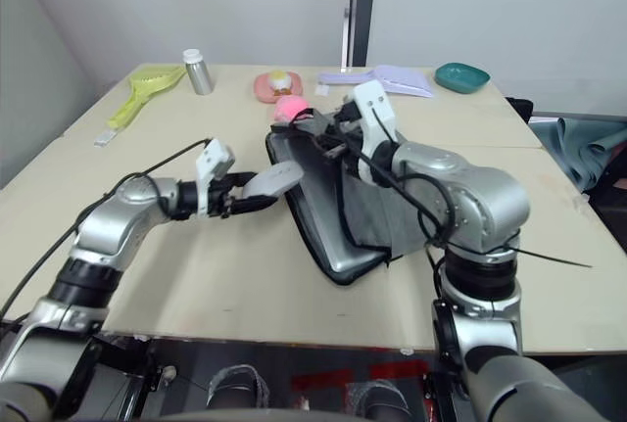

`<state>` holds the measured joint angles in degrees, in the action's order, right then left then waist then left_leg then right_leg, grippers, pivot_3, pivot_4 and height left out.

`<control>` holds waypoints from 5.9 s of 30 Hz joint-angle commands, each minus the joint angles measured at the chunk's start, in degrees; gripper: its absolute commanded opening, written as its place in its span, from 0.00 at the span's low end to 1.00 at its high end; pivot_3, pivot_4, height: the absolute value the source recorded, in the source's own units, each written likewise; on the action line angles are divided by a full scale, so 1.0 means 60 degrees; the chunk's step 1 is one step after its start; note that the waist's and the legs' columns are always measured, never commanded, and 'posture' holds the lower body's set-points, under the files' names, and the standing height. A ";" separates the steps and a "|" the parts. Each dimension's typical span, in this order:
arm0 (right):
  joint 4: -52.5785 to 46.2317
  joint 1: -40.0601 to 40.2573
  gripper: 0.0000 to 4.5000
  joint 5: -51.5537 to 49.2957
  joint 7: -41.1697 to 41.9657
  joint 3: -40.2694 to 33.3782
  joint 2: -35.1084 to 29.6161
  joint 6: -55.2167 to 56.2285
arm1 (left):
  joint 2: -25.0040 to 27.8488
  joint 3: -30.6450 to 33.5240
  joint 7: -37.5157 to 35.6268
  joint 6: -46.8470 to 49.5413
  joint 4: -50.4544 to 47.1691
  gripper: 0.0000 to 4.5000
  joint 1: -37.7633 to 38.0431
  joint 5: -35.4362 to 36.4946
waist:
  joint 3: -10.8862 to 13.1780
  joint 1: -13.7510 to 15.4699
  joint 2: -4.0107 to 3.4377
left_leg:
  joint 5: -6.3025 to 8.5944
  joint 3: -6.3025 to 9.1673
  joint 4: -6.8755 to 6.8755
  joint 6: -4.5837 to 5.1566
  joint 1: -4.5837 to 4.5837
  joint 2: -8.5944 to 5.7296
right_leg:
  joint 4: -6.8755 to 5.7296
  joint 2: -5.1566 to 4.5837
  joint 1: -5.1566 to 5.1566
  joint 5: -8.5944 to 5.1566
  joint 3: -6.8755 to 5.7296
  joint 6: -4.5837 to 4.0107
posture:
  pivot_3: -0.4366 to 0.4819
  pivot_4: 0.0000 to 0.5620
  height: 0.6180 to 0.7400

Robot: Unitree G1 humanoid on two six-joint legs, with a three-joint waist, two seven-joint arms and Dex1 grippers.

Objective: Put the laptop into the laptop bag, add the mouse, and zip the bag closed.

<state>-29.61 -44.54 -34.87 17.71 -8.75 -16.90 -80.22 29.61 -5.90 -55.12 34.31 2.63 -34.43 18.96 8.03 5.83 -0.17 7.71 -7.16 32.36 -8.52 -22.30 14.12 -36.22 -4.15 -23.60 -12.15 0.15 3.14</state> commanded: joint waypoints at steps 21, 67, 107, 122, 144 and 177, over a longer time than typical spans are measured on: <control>-0.0231 -0.0082 0.07 -0.0298 -0.0211 -0.0119 -0.0211 0.0630 | -0.2948 -0.1163 0.1168 -0.3413 0.4448 0.63 -0.1790 -0.1936 | 0.0000 0.0087 0.0000 | -0.0005 0.0005 0.0012 0.0014 -0.0010 -0.0005 | 0.0001 -0.0004 0.0003 0.0029 0.0017 0.0038 | 0.48 0.27 1.00; -0.0229 0.0414 0.07 -0.0551 0.0161 0.0476 -0.0307 0.0851 | 0.3662 0.2604 -0.3574 0.0029 0.0093 0.99 0.1918 0.2145 | 0.0011 0.0023 -0.0018 | -0.0003 0.0000 -0.0009 0.0004 -0.0017 0.0000 | 0.0023 0.0000 -0.0015 -0.0021 -0.0008 -0.0043 | 0.48 0.27 1.00; -0.1338 0.1416 0.99 -0.1293 -0.0485 0.1848 -0.2240 -0.0516 | 0.4934 0.3288 -0.5237 -0.1317 0.3080 1.00 0.0751 0.2074 | -0.0001 0.0027 -0.0005 | -0.0010 -0.0023 0.0033 0.0003 0.0054 0.0005 | -0.0102 -0.0002 -0.0019 -0.0042 0.0043 -0.0080 | 0.48 0.27 1.00; 0.0562 -0.0355 0.99 0.1581 -0.1967 0.4895 -0.0397 -0.0226 | 0.4802 0.3175 -0.5582 -0.1439 0.2775 1.00 0.0564 0.2188 | 0.0000 0.0050 -0.0001 | -0.0013 -0.0014 0.0029 -0.0013 0.0024 0.0002 | -0.0094 0.0000 -0.0038 -0.0044 0.0037 -0.0074 | 0.48 0.27 1.00; 0.1457 -0.0592 0.05 0.3700 -0.0407 0.6504 -0.0796 0.1048 | 0.4405 0.3598 -0.4920 -0.1431 0.1825 1.00 0.1292 0.2646 | -0.0002 0.0020 0.0003 | -0.0014 0.0002 0.0072 -0.0017 0.0023 0.0004 | -0.0130 0.0003 -0.0033 -0.0041 0.0029 -0.0069 | 0.48 0.27 1.00; -0.0229 0.2181 0.85 -0.0841 0.7225 0.1303 -0.5475 0.2976 | 0.4379 0.2848 -0.5235 -0.0843 0.4184 1.00 -0.0072 0.1876 | -0.0007 0.0127 0.0014 | 0.0026 0.0008 0.0119 0.0076 0.0005 0.0011 | -0.0140 0.0007 -0.0028 -0.0049 0.0041 -0.0095 | 0.48 0.27 1.00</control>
<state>-26.56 -34.42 -34.30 60.54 8.12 -47.38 -58.76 56.15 11.59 -87.26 26.80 25.50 -31.80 30.60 7.99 6.59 -0.08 7.86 -7.11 33.06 -8.06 -22.26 14.20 -37.07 -4.10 -23.77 -12.45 0.40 2.57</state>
